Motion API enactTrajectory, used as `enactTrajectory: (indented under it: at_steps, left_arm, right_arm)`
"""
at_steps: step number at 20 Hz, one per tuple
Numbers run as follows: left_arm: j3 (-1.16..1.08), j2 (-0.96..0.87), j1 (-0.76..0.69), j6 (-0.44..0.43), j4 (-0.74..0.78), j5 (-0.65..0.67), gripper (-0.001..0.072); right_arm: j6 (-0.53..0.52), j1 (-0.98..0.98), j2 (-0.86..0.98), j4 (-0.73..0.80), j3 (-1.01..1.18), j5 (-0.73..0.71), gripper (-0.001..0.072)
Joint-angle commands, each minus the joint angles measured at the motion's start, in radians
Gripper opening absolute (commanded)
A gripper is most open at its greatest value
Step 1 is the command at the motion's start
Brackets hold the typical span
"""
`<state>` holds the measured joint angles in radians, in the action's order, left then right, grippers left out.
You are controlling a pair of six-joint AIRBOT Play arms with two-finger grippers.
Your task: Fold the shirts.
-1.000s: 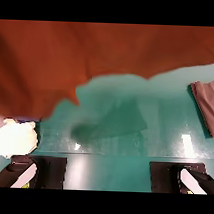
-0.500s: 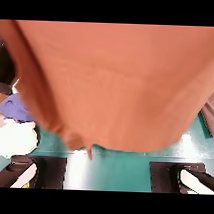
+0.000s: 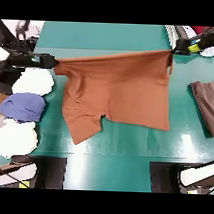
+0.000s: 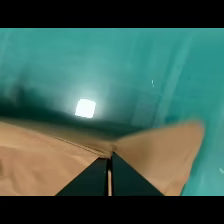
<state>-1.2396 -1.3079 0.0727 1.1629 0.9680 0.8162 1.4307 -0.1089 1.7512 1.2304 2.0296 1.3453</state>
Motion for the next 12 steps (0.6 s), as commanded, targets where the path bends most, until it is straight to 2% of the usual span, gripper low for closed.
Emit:
enactTrajectory:
  at_steps: [1, 3, 4, 5, 6, 7, 9, 12]
  left_arm:
    - [0.019, -0.14, 0.001, -0.019, -0.003, -0.19, 0.0024]
    - [0.018, -0.16, 0.001, -0.019, -0.003, -0.207, 0.0026]
    - [0.018, -0.16, 0.001, -0.019, -0.003, -0.207, 0.009]
    - [0.018, -0.16, 0.001, -0.018, -0.003, -0.206, 0.0303]
    - [0.018, -0.16, 0.001, -0.018, -0.003, -0.203, 0.0368]
    - [0.017, -0.16, 0.001, -0.017, -0.003, -0.2, 0.0365]
    - [-0.003, -0.159, 0.001, -0.014, -0.002, -0.175, 0.0365]
    - [-0.089, -0.143, 0.034, -0.008, -0.001, 0.006, 0.0366]
  right_arm:
    - [0.021, -0.007, 0.126, 0.0, 0.0, -0.086, 0.0015]
    - [0.021, -0.007, 0.149, -0.001, 0.0, -0.109, 0.0017]
    - [0.023, -0.007, 0.156, -0.001, 0.0, -0.117, 0.0017]
    - [0.027, -0.007, 0.16, -0.002, 0.0, -0.123, 0.0017]
    - [0.028, -0.007, 0.161, -0.002, 0.0, -0.124, 0.0019]
    - [0.027, -0.006, 0.161, -0.006, 0.001, -0.125, 0.0054]
    - [0.027, 0.0, 0.158, -0.008, 0.001, -0.106, 0.0429]
    - [0.021, 0.021, 0.124, -0.006, 0.0, 0.017, 0.0438]
